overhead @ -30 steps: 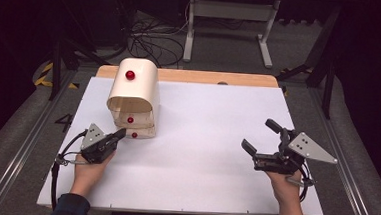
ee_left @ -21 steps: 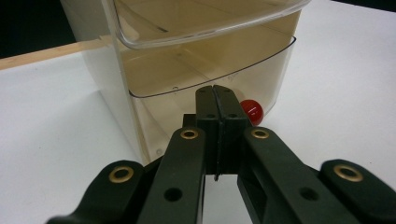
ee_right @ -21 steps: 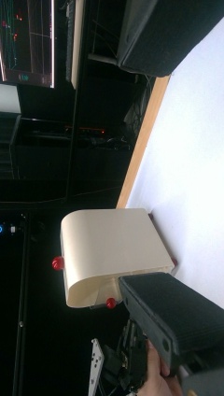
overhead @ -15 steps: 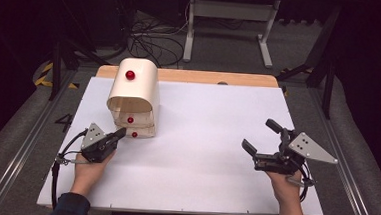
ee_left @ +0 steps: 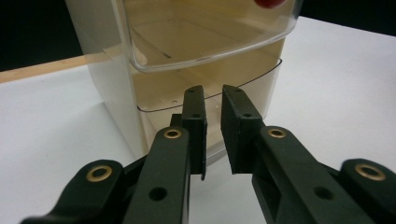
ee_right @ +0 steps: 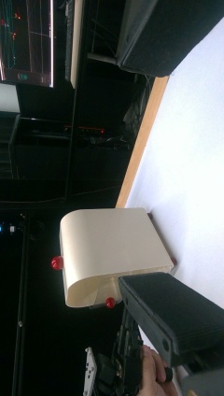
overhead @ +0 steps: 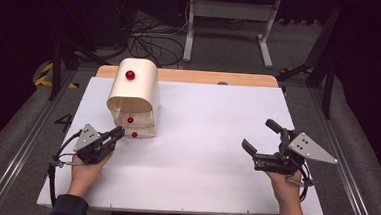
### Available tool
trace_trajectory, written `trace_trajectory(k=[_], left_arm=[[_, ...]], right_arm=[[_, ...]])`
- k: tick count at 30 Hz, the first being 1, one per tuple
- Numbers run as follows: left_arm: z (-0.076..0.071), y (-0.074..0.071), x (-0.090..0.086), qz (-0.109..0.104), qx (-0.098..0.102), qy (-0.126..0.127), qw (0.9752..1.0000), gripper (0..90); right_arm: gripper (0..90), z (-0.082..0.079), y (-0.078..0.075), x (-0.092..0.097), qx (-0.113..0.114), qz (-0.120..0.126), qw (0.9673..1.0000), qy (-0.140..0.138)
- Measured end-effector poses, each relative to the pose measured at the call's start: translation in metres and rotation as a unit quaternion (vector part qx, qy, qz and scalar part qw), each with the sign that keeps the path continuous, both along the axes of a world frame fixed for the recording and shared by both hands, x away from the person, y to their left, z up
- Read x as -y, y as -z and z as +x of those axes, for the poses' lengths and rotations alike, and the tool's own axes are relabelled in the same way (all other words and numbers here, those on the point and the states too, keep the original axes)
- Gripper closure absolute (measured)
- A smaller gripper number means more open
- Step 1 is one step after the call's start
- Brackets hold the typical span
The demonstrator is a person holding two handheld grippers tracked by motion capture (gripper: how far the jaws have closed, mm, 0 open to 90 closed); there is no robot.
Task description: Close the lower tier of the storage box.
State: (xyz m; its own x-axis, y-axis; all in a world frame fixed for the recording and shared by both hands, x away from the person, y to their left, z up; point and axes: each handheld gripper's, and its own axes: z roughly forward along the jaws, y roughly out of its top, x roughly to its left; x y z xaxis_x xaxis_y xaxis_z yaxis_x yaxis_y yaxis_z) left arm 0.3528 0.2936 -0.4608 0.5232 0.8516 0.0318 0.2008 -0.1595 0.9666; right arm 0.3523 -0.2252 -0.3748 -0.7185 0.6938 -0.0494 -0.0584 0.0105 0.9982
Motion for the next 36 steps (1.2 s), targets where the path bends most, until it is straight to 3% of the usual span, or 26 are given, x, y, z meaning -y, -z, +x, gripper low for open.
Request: trace_trajectory(k=[9, 36], left_arm=[[-0.007, -0.006, 0.000, -0.013, 0.010, 0.009, 0.9998, 72.8], [-0.020, -0.021, 0.003, -0.022, 0.030, 0.020, 0.9991, 61.3]], right_arm=[[0.5, 0.000, 0.000, 0.000, -0.001, 0.000, 1.0000, 0.001], [0.5, 0.001, 0.000, -0.002, -0.001, -0.003, 1.0000, 0.000]])
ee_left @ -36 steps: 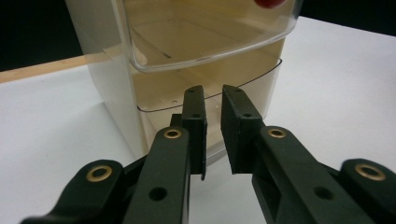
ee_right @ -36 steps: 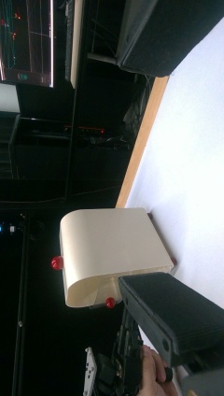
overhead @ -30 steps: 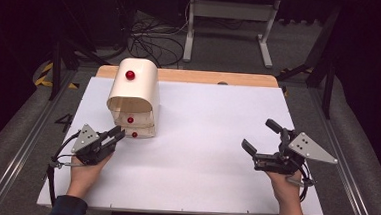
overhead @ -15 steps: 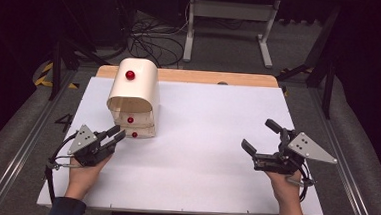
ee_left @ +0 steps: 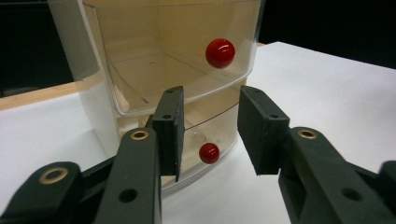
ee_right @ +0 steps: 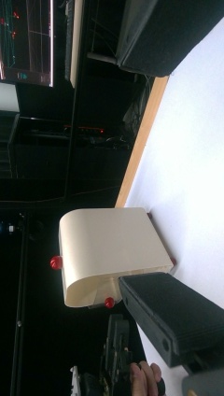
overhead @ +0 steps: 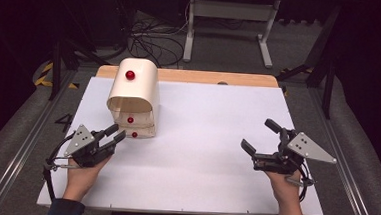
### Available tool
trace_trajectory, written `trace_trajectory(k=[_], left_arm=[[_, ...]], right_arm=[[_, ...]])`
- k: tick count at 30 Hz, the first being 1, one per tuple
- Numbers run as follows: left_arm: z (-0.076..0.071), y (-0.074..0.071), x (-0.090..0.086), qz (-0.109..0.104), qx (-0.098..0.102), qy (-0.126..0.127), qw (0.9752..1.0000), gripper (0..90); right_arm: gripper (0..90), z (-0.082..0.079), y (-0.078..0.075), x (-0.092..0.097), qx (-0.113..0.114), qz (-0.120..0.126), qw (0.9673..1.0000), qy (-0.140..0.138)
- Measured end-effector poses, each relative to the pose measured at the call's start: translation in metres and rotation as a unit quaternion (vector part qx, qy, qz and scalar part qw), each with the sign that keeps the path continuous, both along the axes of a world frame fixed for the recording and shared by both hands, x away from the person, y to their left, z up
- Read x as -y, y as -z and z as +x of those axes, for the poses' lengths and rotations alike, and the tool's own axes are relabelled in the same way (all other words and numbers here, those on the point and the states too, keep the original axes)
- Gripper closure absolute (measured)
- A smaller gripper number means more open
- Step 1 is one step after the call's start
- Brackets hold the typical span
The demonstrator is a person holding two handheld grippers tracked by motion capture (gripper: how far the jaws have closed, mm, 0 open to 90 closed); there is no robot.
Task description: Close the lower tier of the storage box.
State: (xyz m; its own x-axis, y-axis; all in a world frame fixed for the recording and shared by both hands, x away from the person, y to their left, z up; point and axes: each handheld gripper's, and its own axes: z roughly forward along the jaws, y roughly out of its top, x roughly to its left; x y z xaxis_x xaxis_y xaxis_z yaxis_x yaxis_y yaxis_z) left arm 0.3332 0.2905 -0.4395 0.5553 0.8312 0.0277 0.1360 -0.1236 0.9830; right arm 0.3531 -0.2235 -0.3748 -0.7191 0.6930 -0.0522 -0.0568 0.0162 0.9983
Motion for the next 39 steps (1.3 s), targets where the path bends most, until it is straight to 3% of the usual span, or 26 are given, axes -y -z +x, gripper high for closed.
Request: trace_trajectory(k=[39], left_arm=[[-0.021, -0.026, 0.004, -0.015, 0.028, 0.014, 0.9994, 36.2]], right_arm=[[0.5, 0.002, 0.003, -0.002, -0.005, -0.005, 1.0000, -0.003]])
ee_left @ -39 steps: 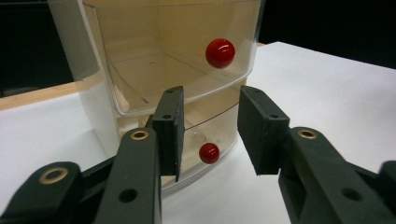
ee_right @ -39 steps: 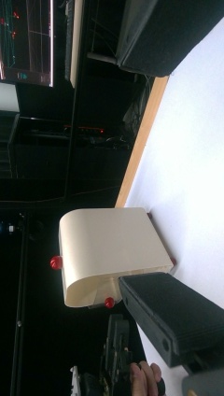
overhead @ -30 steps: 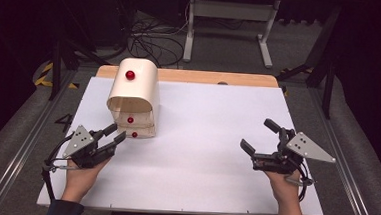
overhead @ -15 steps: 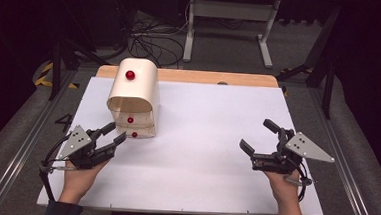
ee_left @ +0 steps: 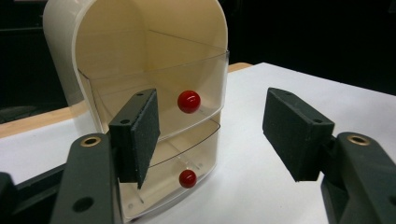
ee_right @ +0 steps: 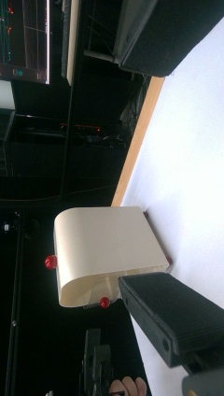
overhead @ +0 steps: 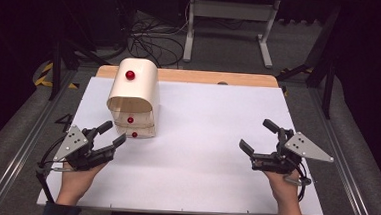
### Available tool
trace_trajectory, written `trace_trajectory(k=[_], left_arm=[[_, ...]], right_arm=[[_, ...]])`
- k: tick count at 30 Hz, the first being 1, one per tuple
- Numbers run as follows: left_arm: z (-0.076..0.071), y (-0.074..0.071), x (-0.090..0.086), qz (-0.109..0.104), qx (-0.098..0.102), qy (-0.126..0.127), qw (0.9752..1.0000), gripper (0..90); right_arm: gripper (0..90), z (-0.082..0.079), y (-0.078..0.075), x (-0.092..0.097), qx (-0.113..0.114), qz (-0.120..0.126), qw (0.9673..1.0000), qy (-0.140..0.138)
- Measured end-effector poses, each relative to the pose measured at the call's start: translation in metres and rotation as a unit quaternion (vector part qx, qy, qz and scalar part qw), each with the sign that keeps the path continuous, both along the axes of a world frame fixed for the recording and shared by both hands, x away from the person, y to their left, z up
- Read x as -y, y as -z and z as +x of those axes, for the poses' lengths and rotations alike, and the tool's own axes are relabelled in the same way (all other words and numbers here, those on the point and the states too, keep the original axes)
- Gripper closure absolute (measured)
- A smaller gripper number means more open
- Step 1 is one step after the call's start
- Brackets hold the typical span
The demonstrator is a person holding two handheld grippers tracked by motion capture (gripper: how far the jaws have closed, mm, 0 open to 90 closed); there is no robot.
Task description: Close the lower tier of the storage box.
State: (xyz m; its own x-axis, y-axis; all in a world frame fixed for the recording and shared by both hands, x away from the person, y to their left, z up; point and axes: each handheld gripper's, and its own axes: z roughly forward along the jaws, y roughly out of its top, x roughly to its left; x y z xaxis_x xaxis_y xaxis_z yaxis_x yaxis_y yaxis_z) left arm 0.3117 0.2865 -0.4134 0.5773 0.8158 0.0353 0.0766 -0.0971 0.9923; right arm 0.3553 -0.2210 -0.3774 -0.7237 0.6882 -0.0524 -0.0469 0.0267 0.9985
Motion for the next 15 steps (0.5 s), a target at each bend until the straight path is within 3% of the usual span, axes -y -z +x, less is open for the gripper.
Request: trace_trajectory(k=[15], left_arm=[[-0.012, -0.013, 0.003, -0.001, 0.012, 0.005, 0.9999, 23.5]], right_arm=[[0.4, -0.001, 0.000, 0.000, -0.001, 0.002, 1.0000, -0.002]])
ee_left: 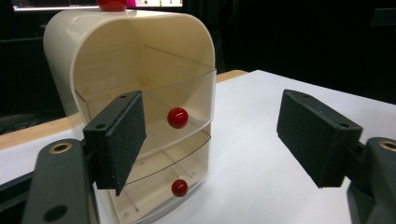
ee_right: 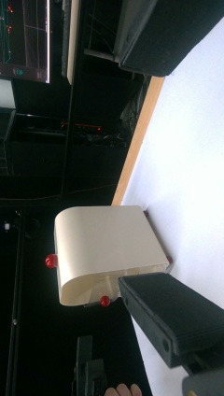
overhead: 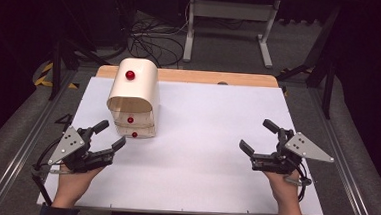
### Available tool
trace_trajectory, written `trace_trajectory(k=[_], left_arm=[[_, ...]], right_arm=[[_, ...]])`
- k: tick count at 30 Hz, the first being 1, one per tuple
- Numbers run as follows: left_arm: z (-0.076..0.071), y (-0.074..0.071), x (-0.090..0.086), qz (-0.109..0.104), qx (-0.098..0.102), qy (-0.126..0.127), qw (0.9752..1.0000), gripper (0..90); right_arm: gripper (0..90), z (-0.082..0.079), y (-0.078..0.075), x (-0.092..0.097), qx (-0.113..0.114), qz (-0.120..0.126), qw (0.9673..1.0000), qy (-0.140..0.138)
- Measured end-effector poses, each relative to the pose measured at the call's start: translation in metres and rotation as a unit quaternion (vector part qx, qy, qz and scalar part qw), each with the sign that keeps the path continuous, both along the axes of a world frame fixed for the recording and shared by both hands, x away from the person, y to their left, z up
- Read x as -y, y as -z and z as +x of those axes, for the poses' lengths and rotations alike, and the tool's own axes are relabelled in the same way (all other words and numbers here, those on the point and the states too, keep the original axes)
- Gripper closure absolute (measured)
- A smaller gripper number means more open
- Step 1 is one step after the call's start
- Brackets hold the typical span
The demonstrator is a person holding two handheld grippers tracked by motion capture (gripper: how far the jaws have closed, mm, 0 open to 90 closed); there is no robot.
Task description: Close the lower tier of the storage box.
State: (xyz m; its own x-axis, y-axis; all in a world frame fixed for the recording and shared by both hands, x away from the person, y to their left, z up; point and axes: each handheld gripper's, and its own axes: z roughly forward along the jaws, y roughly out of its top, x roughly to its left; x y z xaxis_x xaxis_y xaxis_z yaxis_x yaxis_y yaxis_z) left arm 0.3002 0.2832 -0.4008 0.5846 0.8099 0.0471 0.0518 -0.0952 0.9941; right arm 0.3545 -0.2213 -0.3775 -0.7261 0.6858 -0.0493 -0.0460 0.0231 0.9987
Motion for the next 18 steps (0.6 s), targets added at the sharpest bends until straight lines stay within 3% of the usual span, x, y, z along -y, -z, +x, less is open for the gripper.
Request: trace_trajectory(k=[18], left_arm=[[-0.0081, -0.0082, 0.0034, 0.001, 0.009, 0.024, 0.9997, 14.9]], right_arm=[[0.1, 0.0003, 0.0012, 0.0011, 0.001, -0.002, 1.0000, 0.000]])
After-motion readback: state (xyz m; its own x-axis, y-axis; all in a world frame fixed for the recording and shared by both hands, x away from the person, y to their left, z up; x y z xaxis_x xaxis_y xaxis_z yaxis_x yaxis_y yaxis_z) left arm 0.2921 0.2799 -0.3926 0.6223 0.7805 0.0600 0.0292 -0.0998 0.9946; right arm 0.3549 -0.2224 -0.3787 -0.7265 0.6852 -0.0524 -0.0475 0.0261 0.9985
